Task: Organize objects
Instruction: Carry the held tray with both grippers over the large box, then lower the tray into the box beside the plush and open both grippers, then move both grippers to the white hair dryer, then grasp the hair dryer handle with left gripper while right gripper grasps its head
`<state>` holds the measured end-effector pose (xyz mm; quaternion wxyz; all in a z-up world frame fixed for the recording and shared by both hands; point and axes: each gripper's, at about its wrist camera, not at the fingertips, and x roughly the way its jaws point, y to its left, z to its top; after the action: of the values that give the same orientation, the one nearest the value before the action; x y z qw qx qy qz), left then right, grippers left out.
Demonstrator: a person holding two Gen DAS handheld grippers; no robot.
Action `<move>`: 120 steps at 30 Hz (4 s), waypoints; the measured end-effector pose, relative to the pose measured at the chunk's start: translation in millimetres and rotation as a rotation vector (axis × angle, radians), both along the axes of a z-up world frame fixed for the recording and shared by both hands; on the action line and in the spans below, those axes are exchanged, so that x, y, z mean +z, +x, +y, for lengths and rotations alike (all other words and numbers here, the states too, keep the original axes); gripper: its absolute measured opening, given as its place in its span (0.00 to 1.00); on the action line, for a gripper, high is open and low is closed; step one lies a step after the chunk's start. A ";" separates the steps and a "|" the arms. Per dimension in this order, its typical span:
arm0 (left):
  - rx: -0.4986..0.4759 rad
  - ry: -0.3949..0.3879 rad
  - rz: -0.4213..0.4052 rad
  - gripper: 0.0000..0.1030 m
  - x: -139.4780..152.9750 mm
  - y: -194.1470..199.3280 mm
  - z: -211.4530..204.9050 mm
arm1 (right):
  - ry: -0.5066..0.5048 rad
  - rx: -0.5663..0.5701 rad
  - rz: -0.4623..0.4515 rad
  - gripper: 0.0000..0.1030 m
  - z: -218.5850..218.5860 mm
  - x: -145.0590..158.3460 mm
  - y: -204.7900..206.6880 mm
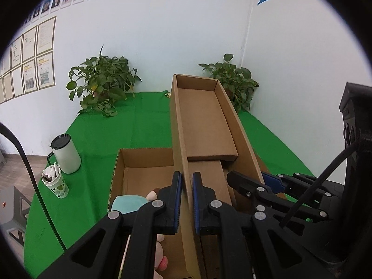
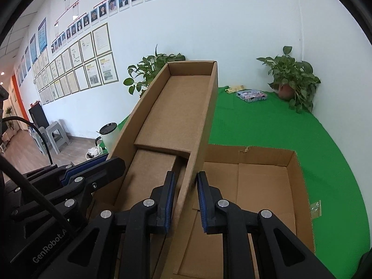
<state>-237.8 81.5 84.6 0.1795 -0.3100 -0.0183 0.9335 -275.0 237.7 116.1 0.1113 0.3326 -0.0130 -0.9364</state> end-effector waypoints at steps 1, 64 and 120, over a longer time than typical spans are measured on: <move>-0.001 -0.005 -0.025 0.08 -8.7 -5.9 1.1 | -0.004 0.000 -0.020 0.17 0.9 -9.0 -10.7; 0.220 -0.120 0.159 0.12 -75.6 213.4 -3.8 | 0.030 -0.120 0.103 0.25 76.3 -127.2 223.2; -0.347 0.215 -0.585 0.50 -198.3 142.3 83.5 | 0.050 0.094 -0.139 0.53 54.8 -224.9 287.1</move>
<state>-95.5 165.0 -113.8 0.3542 -0.5421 -0.1140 0.7534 12.1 292.5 -108.8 0.1458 0.3997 0.0181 -0.9048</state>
